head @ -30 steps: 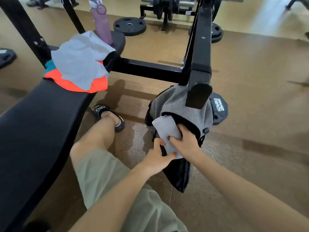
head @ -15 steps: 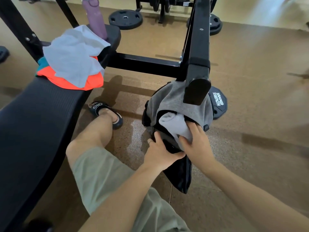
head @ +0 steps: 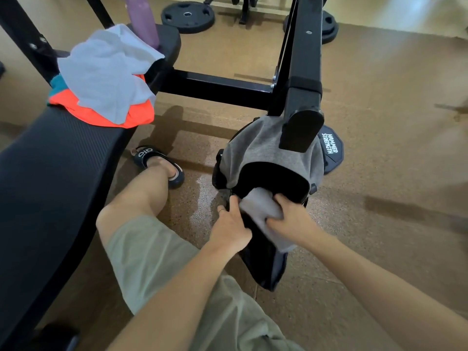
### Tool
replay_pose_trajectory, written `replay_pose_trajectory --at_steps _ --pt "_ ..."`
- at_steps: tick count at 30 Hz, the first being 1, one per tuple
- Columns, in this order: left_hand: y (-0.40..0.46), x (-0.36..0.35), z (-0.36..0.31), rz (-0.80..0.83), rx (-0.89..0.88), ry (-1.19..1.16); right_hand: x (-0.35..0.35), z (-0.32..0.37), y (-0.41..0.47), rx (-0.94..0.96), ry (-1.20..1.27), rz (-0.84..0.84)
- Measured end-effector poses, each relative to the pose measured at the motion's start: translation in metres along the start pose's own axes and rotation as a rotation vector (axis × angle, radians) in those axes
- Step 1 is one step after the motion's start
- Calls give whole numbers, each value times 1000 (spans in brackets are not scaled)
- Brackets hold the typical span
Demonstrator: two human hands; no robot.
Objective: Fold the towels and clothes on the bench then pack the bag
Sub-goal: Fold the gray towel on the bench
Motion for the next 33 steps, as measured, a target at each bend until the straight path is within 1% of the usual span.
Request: replay_pose_trajectory --at_steps 1,2,3,5,8,10,11,12,13,16,17,19,21,22,24,25,26,27,28,30,31,32,33 --pt "1 5 3 10 1 -49 -11 -1 -2 -38 86 119" --pt "2 11 5 17 0 -93 -20 1 -5 -50 182 200" --pt "4 17 6 20 -11 -118 -26 4 -8 -50 281 242" --pt "7 26 7 31 -45 -119 -32 14 -12 -46 459 281" --pt "9 35 10 81 -78 -155 -36 23 -16 -112 688 311" --pt "10 35 12 158 -57 -144 -37 25 -18 -133 813 343" --pt "9 32 12 213 -42 -104 -36 24 -19 -131 833 350" --pt "8 28 12 268 -39 -39 -33 22 -19 -122 828 337" --pt "5 21 13 319 -53 39 -28 18 -18 -110 787 288" --pt "-8 0 11 430 -93 161 -4 4 -13 -76 579 17" --pt "-11 -5 10 435 -104 182 3 0 -11 -74 516 -65" --pt "-13 -5 3 373 -132 173 12 0 -6 -65 389 -175" --pt "-11 1 -6 272 -164 57 16 3 -2 -59 287 -233" --pt "-11 2 -10 247 -177 30 18 4 0 -77 266 -263" --pt "-9 0 -12 252 -188 81 22 0 3 -134 251 -308" --pt "-8 -1 -11 259 -179 121 23 -3 4 -154 230 -297" --pt "-7 -2 -10 259 -170 151 22 -6 4 -176 222 -242" --pt "-5 -3 -11 253 -162 166 17 -10 5 -217 259 -131" --pt "-3 -4 -11 249 -146 166 7 -14 4 -286 405 25" --pt "-1 -5 -9 251 -98 117 -17 -10 -10 -430 819 335" --pt "-1 -4 -6 258 -70 74 -24 -4 -17 -465 934 439" --pt "0 -4 -1 270 -45 41 -30 1 -21 -466 987 513" --pt "1 -2 4 289 -27 31 -34 5 -24 -461 1019 547"
Point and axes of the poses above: each hand's wrist, its own y-axis towards the middle knuckle, its own x-axis out of the back of the hand, z = x × y, the point moved 7 cm from there along y, towards the middle knuckle, and after that the axes turned 9 degrees about -y, right-handed, at the moved point
